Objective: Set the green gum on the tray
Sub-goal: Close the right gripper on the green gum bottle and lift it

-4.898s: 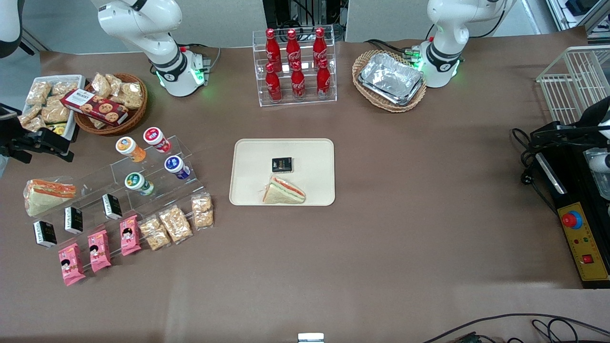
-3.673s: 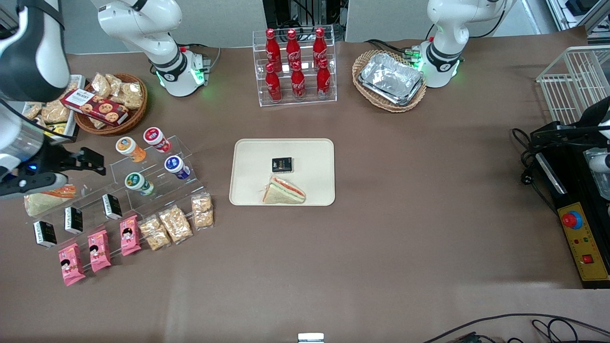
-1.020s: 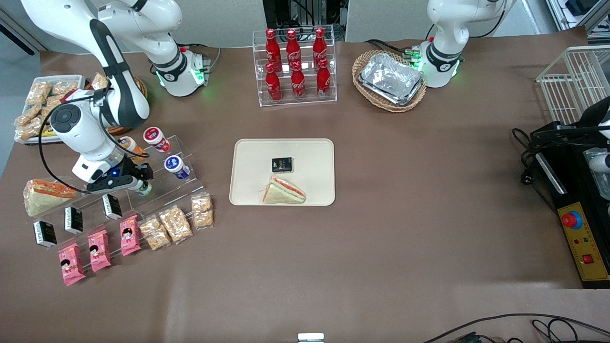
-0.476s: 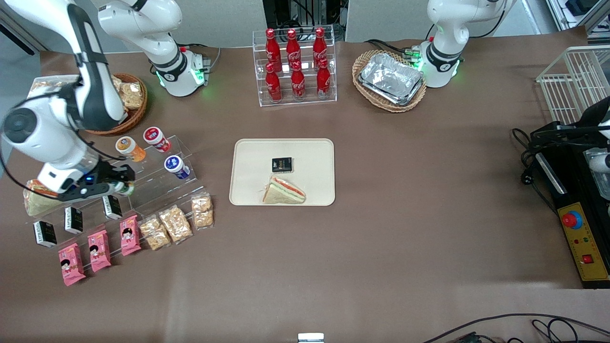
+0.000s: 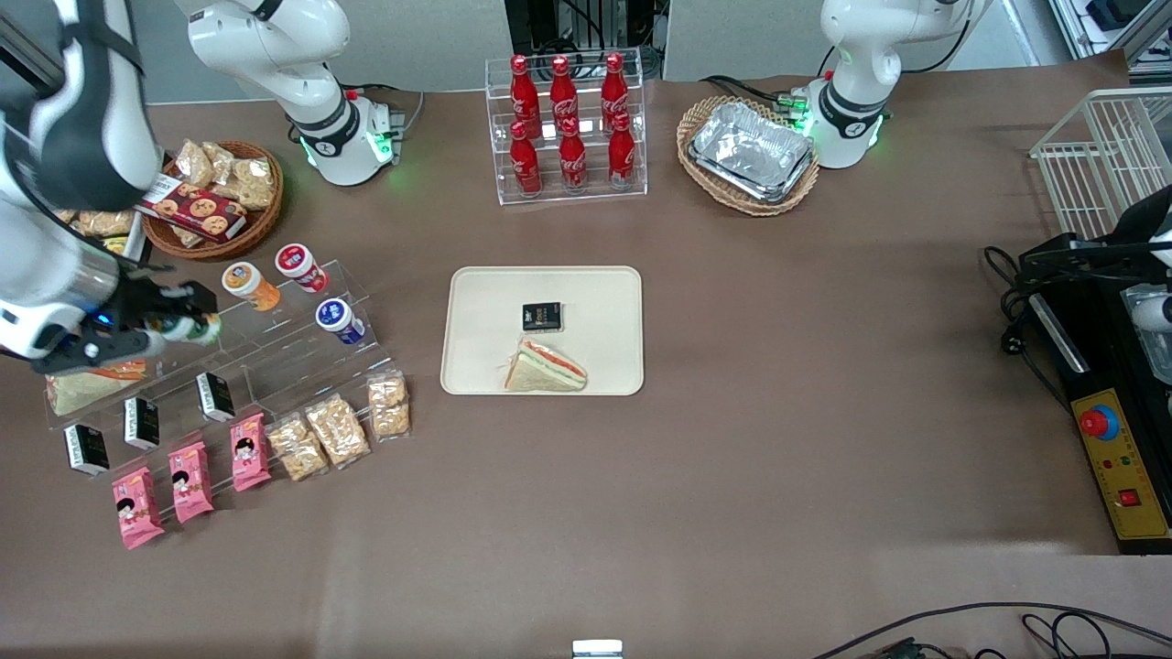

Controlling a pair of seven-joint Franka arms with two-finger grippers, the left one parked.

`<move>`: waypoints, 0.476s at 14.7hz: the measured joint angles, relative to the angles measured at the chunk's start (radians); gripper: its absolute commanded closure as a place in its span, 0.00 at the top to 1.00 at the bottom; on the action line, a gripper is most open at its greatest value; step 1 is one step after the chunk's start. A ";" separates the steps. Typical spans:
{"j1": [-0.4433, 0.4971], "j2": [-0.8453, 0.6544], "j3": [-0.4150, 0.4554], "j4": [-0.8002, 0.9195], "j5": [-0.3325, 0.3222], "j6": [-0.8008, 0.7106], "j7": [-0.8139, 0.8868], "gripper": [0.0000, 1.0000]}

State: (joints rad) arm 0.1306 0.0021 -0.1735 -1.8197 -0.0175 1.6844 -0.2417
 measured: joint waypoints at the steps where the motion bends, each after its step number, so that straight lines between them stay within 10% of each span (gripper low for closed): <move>1: 0.006 -0.003 0.002 0.054 0.020 -0.063 0.000 0.06; 7: 0.069 -0.006 0.058 0.201 0.080 -0.160 0.100 0.06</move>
State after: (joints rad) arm 0.2000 -0.0042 -0.1154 -1.6187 0.0624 1.5243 -0.1415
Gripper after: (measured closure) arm 0.533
